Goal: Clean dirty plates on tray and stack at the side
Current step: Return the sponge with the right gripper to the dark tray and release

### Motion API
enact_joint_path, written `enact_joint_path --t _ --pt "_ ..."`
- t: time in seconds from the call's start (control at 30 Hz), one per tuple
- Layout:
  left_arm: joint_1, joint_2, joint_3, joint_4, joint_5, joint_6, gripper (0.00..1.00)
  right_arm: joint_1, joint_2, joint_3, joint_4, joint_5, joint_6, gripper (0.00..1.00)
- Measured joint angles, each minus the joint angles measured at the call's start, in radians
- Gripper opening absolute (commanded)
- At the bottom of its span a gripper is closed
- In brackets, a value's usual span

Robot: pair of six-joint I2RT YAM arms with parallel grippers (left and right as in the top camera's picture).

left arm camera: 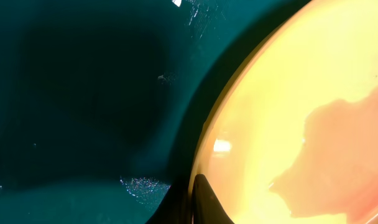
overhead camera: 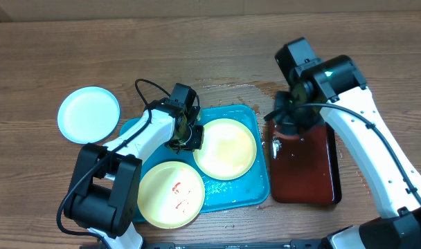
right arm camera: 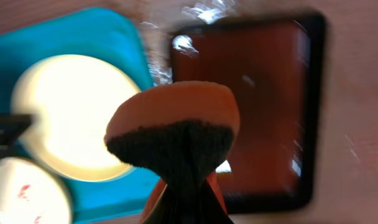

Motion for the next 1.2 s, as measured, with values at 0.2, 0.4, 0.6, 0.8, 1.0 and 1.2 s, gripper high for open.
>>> enact_joint_path --t 0.2,0.4,0.6,0.8,1.0,1.2 --pt "0.0 0.0 0.0 0.0 -0.001 0.0 0.04 -0.079 0.005 -0.163 0.056 0.046 0.083 0.04" --pt "0.0 0.0 0.0 -0.003 -0.003 0.0 0.04 -0.145 0.017 -0.438 0.318 -0.002 0.113 0.04" --pt "0.0 0.0 0.0 -0.005 -0.003 0.0 0.04 -0.166 0.018 -0.618 0.483 -0.057 0.117 0.04" --pt "0.0 0.0 0.0 -0.005 -0.003 0.0 0.04 -0.166 0.018 -0.647 0.52 -0.071 0.117 0.55" --pt "0.0 0.0 0.0 -0.006 -0.003 0.0 0.04 -0.166 0.018 -0.647 0.52 -0.08 0.093 0.79" --pt "0.0 0.0 0.0 -0.006 -0.003 0.0 0.04 -0.166 0.018 -0.585 0.426 -0.076 0.081 0.78"
